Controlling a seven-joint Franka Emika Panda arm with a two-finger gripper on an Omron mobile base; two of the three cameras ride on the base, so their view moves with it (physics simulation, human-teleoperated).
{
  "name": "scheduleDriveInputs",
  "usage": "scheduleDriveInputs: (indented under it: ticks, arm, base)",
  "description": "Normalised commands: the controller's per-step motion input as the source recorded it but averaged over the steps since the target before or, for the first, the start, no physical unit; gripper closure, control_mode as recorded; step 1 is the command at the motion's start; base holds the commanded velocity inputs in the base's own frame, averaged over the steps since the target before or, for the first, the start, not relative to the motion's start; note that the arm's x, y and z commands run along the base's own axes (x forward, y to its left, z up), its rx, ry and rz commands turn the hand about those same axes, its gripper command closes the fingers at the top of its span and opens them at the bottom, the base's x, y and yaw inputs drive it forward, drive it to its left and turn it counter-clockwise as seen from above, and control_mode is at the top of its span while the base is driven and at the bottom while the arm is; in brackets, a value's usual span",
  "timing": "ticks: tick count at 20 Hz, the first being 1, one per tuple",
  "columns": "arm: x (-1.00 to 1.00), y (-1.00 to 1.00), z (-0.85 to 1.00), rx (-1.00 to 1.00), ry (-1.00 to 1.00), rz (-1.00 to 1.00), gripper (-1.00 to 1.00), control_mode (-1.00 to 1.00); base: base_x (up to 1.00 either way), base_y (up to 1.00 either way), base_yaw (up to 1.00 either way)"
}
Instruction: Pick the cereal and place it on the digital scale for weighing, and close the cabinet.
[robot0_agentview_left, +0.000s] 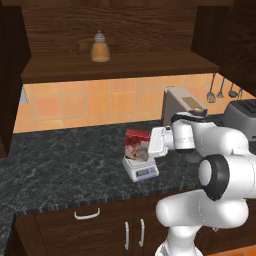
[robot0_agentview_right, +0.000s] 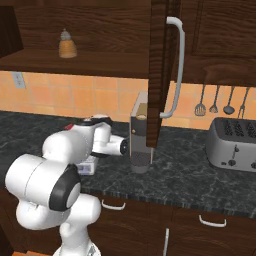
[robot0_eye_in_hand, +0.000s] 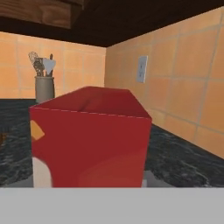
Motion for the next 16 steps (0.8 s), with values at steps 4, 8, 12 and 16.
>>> scheduleDriveInputs:
  ticks: [4,8,12,16]
  arm:
    - [0.07,0.00,-0.16,0.00,-0.06,0.00,1.00,-1.00]
    - [0.00,-0.01,0.00,0.00,-0.06,0.00,1.00,-1.00]
    - [0.00,0.00,-0.05,0.00,0.00,0.00,-1.00,-1.00]
    - [-0.03,-0.04,0.03,0.00,0.06,-0.03,-1.00,-1.00]
  base:
    - [0.00,0.00,0.00]
    - [0.00,0.00,0.00]
    - [0.00,0.00,0.00]
    - [0.00,0.00,0.00]
